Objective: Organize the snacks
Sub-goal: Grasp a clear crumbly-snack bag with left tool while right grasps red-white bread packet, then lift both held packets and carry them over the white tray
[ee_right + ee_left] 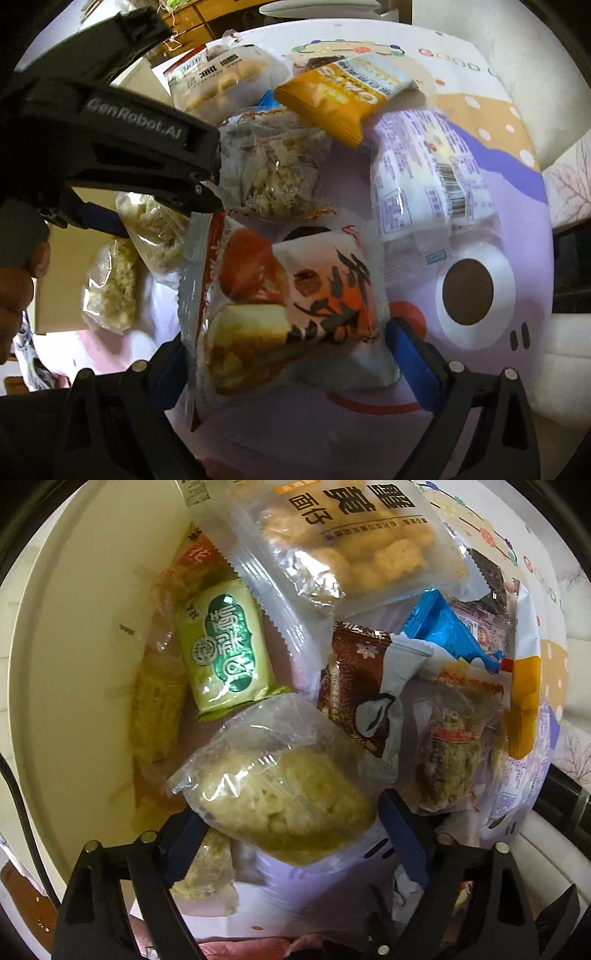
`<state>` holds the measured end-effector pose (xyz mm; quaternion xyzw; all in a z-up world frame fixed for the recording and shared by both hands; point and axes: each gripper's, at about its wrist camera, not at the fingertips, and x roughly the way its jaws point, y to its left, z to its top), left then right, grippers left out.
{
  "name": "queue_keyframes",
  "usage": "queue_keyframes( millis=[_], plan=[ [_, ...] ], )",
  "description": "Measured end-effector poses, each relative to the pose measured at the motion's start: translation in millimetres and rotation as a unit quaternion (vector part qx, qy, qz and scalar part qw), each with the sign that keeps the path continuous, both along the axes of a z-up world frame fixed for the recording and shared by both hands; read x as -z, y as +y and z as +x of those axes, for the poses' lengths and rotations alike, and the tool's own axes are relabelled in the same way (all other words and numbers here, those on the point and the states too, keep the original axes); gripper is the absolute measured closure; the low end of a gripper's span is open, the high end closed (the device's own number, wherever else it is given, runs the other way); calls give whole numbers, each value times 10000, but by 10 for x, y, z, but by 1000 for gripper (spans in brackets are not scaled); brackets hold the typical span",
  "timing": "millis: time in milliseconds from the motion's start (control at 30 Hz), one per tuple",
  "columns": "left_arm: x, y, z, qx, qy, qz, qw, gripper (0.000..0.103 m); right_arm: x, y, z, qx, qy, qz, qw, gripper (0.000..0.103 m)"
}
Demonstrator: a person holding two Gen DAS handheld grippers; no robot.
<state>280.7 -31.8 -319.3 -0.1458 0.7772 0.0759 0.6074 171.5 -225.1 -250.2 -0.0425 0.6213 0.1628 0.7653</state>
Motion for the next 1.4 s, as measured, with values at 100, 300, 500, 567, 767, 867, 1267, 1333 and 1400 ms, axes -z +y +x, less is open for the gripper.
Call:
queue_keyframes(
  millis=[100, 300, 500, 567, 767, 867, 1267, 1333, 1400],
  plan=[
    [34, 38, -17, -52, 8, -62, 10000, 26, 2, 17, 1, -9, 3, -12, 10000, 4],
    [37, -154, 27, -200, -50, -187, 9996, 37, 12, 30, -39, 58, -15, -12, 10000, 8],
    [-30, -142, -128, -318, -71, -273, 9991, 48, -54, -76, -44, 222, -7, 94, 9997, 23],
    [-105, -103, -171, -261, -107, -335, 9990, 52, -101, -77, -67, 202, -87, 42, 9998, 26],
    [-235, -38, -328, -167, -179, -319, 9992, 52, -196, -119, -161, 327, -123, 26, 9994, 30],
    [-325, -9, -418, -82, -214, -352, 9991, 52, -251, -175, -241, 369, -188, 5, 9991, 30],
    [-1002, 223, -807, 169, -494, -467, 9975, 52, -426, -221, -408, 918, -254, 150, 9953, 30],
    [-1155, 266, -877, 317, -623, -555, 9960, 52, -501, -191, -449, 1007, -340, 149, 9942, 30],
    [-1310, 310, -925, 527, -749, -650, 9937, 52, -569, -123, -453, 1109, -465, 133, 9926, 30]
  ],
)
